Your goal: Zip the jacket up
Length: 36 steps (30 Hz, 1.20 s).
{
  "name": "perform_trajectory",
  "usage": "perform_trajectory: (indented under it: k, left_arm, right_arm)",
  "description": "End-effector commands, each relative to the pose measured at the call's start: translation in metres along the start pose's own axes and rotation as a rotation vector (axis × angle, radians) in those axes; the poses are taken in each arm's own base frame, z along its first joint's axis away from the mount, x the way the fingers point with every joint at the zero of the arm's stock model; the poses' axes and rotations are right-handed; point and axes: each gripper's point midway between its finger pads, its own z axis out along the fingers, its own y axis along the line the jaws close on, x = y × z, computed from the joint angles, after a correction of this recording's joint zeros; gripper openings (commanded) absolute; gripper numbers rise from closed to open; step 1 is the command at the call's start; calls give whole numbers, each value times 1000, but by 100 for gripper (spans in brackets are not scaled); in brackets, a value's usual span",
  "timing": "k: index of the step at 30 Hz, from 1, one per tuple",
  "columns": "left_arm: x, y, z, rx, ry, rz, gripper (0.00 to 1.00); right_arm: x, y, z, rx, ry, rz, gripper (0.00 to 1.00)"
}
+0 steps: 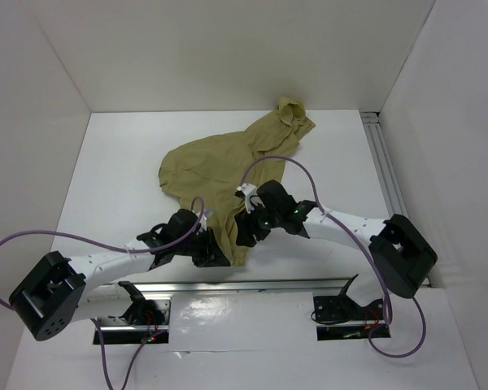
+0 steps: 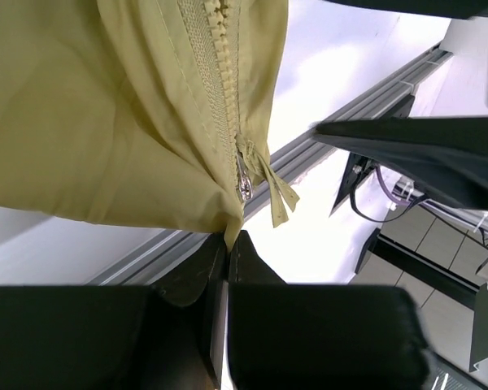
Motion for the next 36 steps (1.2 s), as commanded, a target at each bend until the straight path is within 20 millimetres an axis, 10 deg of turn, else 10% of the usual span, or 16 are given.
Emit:
perform_trajectory:
  k: [1,12,36]
  left_arm:
    - [0,0,-5,11,5,35,0]
    - [-4,7,-9,0,-12,30,0]
    - [-4,1,-10,30,-10,53,0]
  right_arm:
    - [-19,12,-11,-49,-66,-31,62]
    - [16,40,5,-302,109,-28,77]
    - [-20,30,31,-329,30,8,71]
